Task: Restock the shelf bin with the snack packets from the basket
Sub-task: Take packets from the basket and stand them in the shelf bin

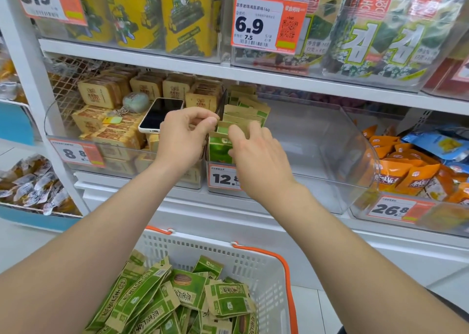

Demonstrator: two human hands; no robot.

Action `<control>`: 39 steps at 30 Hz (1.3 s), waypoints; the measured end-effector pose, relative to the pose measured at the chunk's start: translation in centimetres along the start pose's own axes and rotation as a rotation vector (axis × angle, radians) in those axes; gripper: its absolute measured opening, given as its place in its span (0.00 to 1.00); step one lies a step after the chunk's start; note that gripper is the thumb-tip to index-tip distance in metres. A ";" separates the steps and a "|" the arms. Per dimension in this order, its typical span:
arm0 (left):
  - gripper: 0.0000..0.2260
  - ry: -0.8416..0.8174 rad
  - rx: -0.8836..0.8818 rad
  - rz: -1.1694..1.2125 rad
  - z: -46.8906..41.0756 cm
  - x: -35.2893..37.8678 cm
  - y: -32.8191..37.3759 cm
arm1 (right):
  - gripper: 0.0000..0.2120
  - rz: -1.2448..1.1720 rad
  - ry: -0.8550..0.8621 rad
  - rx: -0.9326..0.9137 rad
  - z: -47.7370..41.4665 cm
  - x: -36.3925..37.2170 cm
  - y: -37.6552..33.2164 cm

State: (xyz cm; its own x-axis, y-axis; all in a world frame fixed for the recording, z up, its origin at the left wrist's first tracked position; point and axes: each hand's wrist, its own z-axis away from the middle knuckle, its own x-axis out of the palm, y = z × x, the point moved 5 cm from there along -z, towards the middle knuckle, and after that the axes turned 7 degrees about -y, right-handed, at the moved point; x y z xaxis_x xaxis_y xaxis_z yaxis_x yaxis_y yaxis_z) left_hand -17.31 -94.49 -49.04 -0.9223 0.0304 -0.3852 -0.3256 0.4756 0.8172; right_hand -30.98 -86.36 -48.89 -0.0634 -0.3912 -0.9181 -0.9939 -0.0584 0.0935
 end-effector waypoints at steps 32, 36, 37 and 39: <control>0.37 -0.119 0.224 -0.405 4.6 5.6 0.8 | 0.30 -1.757 -0.320 0.635 -7.5 6.0 5.7; 0.37 -0.170 0.245 -0.468 4.4 5.3 0.3 | 0.35 -1.825 -0.174 0.694 -9.1 7.0 6.9; 0.39 -0.173 0.244 -0.472 4.4 5.3 0.2 | 0.36 -1.821 -0.178 0.682 -9.1 6.9 6.9; 0.44 -0.158 0.240 -0.456 4.5 5.2 0.1 | 0.32 -1.827 -0.203 0.650 -8.9 6.9 6.6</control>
State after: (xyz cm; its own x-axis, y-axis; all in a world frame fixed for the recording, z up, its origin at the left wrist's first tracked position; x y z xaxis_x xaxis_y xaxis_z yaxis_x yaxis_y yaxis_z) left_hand -21.24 -90.32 -52.91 -0.6502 -0.1030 -0.7527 -0.6117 0.6586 0.4382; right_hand -37.22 -97.59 -51.15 0.9561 -0.1655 0.2420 0.2612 0.1061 -0.9594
